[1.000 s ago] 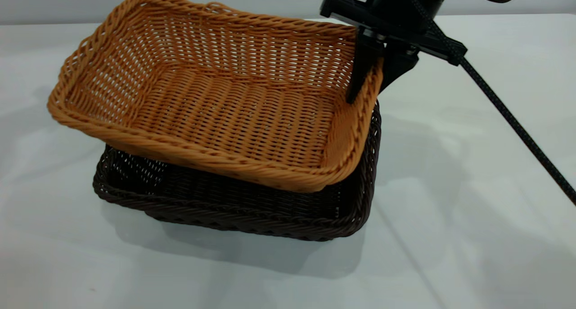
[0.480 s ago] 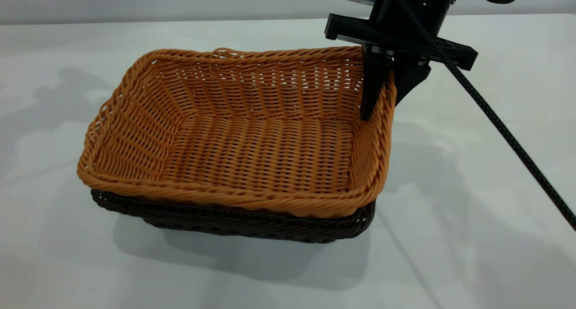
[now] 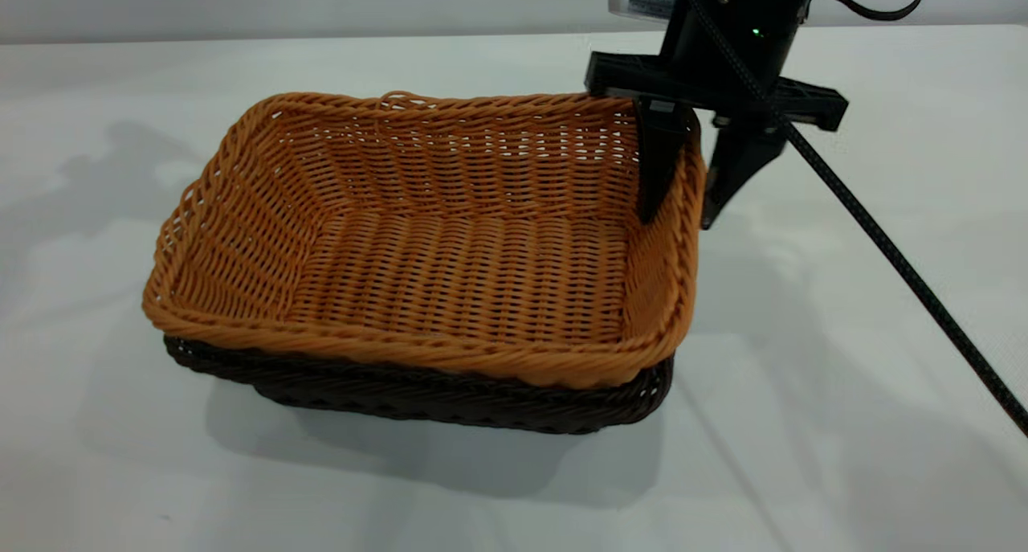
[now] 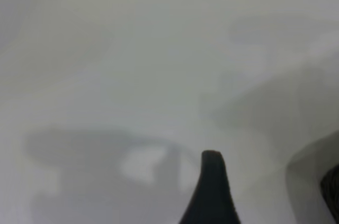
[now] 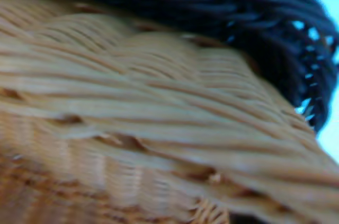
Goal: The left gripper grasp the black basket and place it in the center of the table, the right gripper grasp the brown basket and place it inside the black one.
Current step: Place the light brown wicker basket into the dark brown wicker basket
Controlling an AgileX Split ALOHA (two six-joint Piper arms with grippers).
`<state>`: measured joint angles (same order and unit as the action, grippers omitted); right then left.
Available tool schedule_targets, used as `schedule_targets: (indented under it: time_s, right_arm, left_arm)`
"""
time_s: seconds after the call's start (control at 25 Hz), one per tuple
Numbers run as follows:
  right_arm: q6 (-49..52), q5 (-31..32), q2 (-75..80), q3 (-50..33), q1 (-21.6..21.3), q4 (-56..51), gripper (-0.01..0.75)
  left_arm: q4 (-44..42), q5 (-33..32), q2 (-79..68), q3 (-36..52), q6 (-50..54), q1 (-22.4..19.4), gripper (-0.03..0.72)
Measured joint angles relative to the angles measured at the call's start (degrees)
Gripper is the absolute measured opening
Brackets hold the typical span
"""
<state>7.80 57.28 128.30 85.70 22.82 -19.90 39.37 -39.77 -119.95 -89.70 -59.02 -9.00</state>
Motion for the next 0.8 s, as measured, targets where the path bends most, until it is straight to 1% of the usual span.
schedule_targets:
  time_s: [0.04, 0.12, 0.28, 0.4, 0.56, 0.68, 0.8]
  right_arm:
    - [0.28, -0.43, 0.0, 0.0, 0.0, 1.52, 0.353]
    - [0.67, -0.87, 0.0, 0.0, -0.11, 3.34, 0.393]
    - [0.91, -1.12, 0.0, 0.06, -1.33, 5.42, 0.436]
    - [0.91, -1.2, 0.0, 0.9, -2.36, 7.37, 0.445]
    - [0.91, -0.25, 0.0, 4.77, -2.54, 10.97, 0.447]
    - [0.49, 2.3, 0.0, 7.32, -2.54, 11.24, 0.447]
    - [-1.11, 6.56, 0.0, 9.85, -2.54, 11.6, 0.447]
  left_arm:
    - [0.0, -0.16, 0.0, 0.0, 0.0, 0.0, 0.529]
    - [0.0, -0.62, 0.0, 0.0, 0.0, 0.0, 0.529]
    - [0.0, -0.92, 0.0, 0.0, 0.0, 0.0, 0.529]
    - [0.06, -0.96, 0.0, 0.0, 0.0, 0.0, 0.529]
    - [0.13, -1.33, 0.0, 0.0, 0.0, 0.0, 0.529]
    - [0.13, -1.96, 0.0, 0.0, 0.0, 0.0, 0.529]
    - [0.13, -2.34, 0.1, 0.0, 0.0, 0.0, 0.529]
